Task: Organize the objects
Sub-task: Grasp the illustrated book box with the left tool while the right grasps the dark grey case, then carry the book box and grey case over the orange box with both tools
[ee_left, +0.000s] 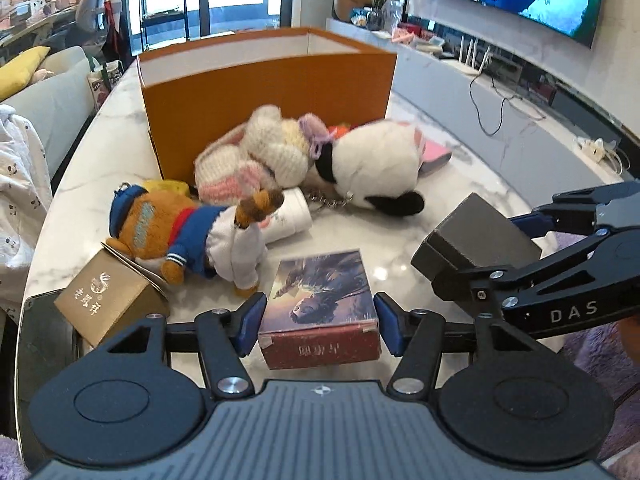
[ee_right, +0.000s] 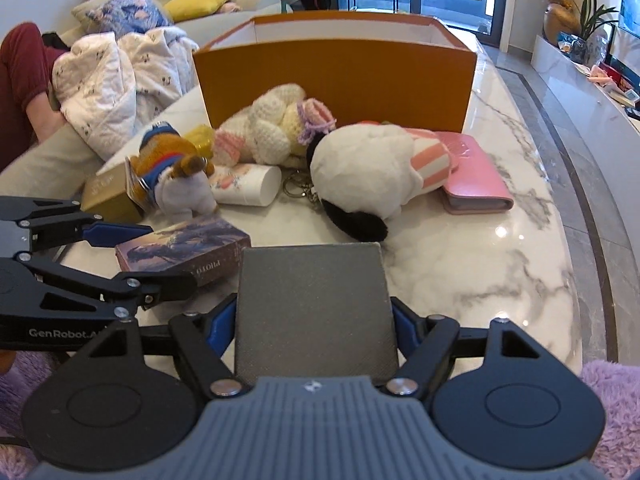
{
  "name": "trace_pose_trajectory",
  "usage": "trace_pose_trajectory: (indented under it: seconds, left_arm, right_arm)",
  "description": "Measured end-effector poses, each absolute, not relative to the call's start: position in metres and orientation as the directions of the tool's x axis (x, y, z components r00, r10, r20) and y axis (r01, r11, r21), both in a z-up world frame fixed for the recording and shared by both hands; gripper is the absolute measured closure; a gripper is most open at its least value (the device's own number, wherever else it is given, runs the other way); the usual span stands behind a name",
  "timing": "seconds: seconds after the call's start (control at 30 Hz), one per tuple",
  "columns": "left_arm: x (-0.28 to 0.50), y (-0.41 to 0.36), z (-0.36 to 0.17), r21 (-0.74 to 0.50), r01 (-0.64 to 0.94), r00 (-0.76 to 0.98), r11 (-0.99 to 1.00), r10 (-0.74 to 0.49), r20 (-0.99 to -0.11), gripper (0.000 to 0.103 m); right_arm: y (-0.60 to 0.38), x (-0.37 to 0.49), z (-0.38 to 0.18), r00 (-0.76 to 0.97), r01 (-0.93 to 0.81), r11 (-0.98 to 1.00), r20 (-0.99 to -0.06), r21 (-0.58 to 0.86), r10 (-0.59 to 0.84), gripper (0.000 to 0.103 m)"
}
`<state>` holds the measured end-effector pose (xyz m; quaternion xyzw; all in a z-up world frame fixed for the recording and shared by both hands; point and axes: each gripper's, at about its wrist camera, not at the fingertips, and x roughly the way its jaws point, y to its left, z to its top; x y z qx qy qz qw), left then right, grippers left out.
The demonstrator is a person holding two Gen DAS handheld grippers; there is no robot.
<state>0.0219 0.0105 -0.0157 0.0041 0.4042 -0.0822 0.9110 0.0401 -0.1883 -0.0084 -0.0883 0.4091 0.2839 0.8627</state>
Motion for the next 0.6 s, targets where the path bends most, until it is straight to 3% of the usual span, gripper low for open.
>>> trace_pose_trajectory:
  seconds: [0.6]
  left_arm:
    - [0.037, 0.024, 0.069, -0.04, 0.114, 0.811, 0.993, -0.116, -0.573, 0.036]
  right_arm:
    - [-0.192, 0.075, 0.057, 0.554, -0.594, 0.795, -0.654, 0.123, 0.515, 0.026]
